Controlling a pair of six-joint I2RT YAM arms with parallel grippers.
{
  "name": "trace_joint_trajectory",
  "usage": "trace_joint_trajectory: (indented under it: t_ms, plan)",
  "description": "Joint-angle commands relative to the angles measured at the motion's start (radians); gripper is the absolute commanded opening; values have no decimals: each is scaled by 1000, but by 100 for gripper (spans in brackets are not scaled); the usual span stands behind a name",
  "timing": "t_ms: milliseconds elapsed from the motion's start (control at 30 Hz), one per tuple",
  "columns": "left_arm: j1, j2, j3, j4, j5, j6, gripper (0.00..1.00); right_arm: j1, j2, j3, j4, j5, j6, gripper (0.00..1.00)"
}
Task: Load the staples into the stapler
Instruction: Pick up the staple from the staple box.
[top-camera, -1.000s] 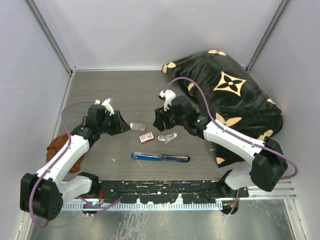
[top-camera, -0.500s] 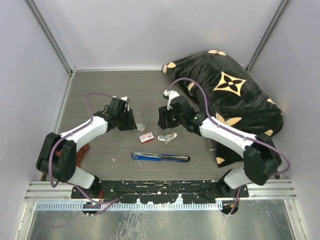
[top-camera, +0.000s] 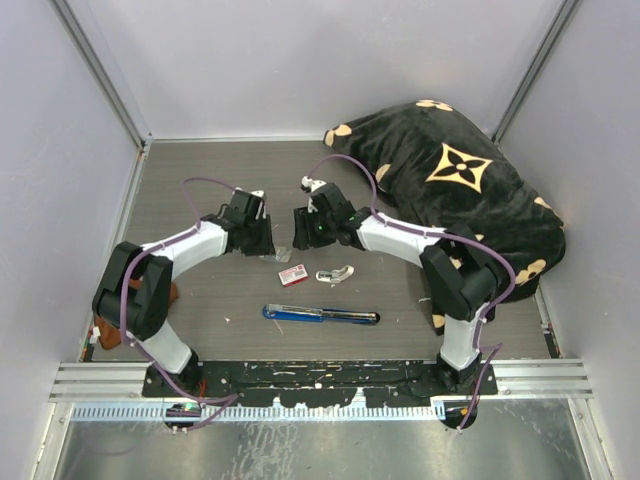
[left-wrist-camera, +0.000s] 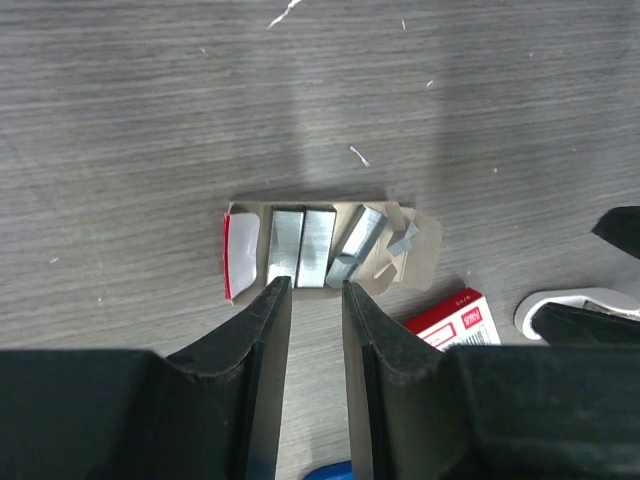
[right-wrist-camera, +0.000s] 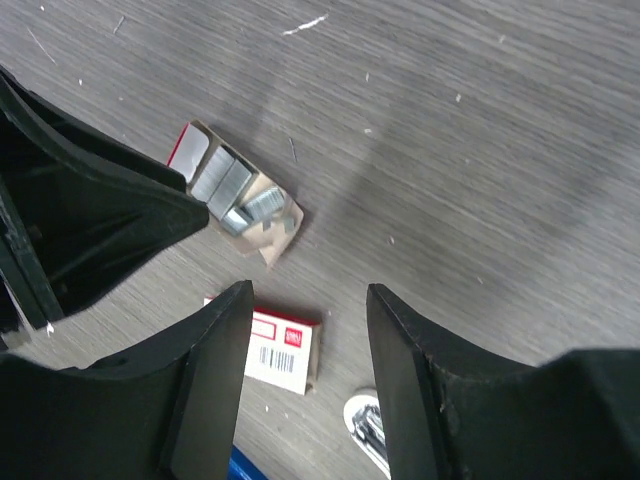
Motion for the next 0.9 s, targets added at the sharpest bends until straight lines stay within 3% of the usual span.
trace_joint_trajectory:
  t_ms: [0, 200, 867]
  plan:
    - [-5, 24, 54, 41, -35, 28, 28, 1, 53, 99, 57, -49, 25, 55]
    - [-5, 31, 55, 37, -73, 44, 28, 4, 136, 158, 53, -104, 37, 53]
    - [-5, 72, 41, 40, -92, 56, 26, 5, 221, 172, 54, -148, 49, 26]
